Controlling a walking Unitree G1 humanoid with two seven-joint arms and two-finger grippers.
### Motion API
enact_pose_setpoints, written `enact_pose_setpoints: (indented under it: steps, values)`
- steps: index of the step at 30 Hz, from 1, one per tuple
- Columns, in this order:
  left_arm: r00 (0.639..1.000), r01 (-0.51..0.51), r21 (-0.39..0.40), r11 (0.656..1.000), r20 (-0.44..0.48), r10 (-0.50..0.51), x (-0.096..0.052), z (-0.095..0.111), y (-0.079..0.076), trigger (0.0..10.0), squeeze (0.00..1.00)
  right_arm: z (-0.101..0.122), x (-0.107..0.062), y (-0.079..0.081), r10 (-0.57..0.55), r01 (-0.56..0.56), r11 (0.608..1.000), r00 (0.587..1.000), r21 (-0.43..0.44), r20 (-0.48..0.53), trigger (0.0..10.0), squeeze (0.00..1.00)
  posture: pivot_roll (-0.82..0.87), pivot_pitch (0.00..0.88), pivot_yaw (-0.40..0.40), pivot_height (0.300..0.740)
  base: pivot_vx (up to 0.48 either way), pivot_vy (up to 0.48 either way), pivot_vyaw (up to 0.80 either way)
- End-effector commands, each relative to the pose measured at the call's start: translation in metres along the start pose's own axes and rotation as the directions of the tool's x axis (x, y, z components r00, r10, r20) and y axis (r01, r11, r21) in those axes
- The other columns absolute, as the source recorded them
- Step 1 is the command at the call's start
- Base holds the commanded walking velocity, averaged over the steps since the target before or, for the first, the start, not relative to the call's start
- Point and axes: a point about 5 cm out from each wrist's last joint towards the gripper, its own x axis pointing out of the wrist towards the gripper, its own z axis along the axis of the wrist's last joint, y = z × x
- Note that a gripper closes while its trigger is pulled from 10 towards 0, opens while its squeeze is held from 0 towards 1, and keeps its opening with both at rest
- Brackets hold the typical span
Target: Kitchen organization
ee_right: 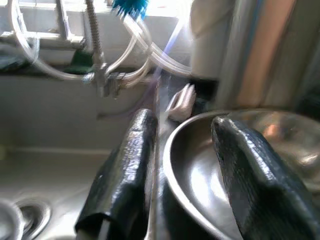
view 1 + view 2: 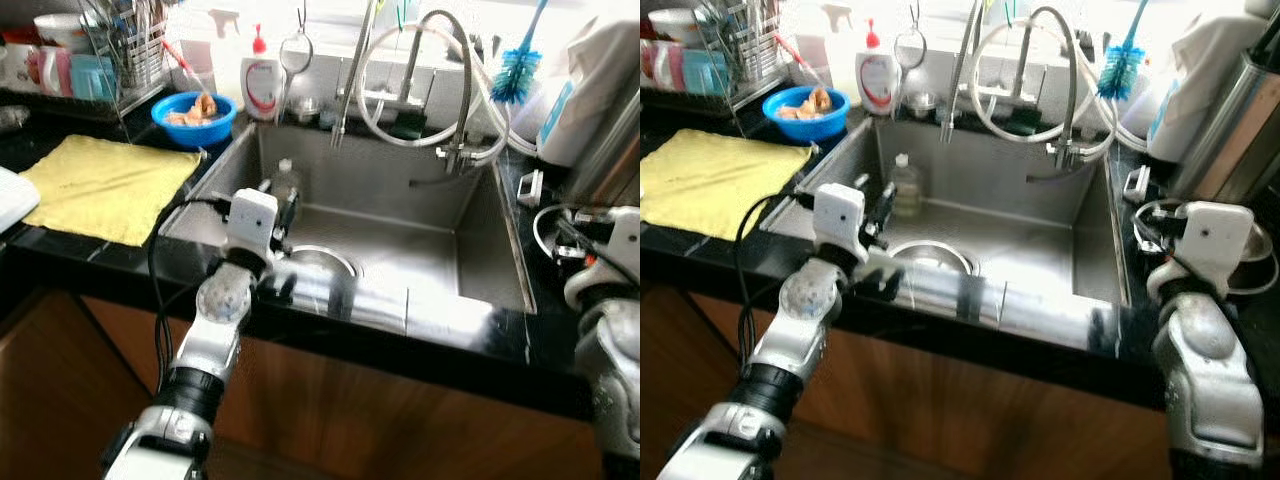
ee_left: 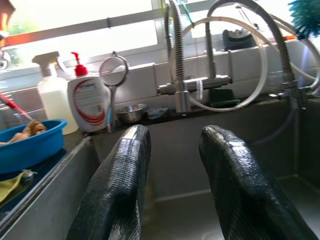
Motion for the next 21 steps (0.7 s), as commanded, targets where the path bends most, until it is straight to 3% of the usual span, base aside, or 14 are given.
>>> enact_pose_setpoints:
  steps: [1,13,14,15,16,17,21]
  values:
    - [1.0,0.021,0.004,1.0,0.002,-0.021,0.002,0.002,-0.003,10.0,0.0,0.0,0.003,-0.004,0.013,-0.013,1.0,1.0,0.025,-0.028,10.0,1.0,0.04,0.0,-0.041,0.74,0.0,0.0,0.0]
    - [0.998,0.065,-0.005,0.998,-0.007,-0.065,0.001,0.001,-0.01,10.0,0.0,-0.001,0.016,-0.012,0.054,-0.054,0.999,0.992,0.004,-0.111,10.0,1.0,0.04,0.0,-0.043,0.74,0.0,0.0,0.0]
    - [0.997,0.073,-0.006,0.997,-0.013,-0.073,0.001,0.001,-0.01,10.0,0.0,-0.004,0.017,-0.015,0.044,-0.045,0.999,0.987,-0.008,-0.152,10.0,1.0,0.04,0.0,-0.043,0.74,0.0,0.0,0.0]
    - [0.997,0.074,-0.006,0.997,-0.014,-0.074,0.001,0.0,-0.01,10.0,0.0,-0.005,0.018,-0.015,0.04,-0.042,0.999,0.986,-0.013,-0.163,10.0,0.55,0.04,0.0,-0.043,0.74,0.0,0.0,0.0]
    - [0.997,0.074,-0.006,0.997,-0.014,-0.074,0.001,0.0,-0.01,10.0,0.0,-0.005,0.018,-0.015,0.04,-0.042,0.999,0.986,-0.013,-0.163,10.0,0.55,0.04,0.0,-0.043,0.74,0.0,0.0,0.0]
    - [0.997,0.081,-0.007,0.997,-0.018,-0.081,0.001,0.0,-0.011,10.0,0.0,-0.008,0.018,-0.015,0.055,-0.055,0.998,0.982,0.009,-0.182,10.0,0.0,0.04,0.0,-0.042,0.74,0.0,0.0,0.0]
    - [0.996,0.091,-0.006,0.996,-0.02,-0.091,0.001,0.0,-0.012,10.0,0.0,-0.016,0.018,-0.015,0.059,-0.056,0.998,0.97,0.021,-0.234,10.0,0.0,0.05,0.0,-0.044,0.74,0.0,0.0,0.0]
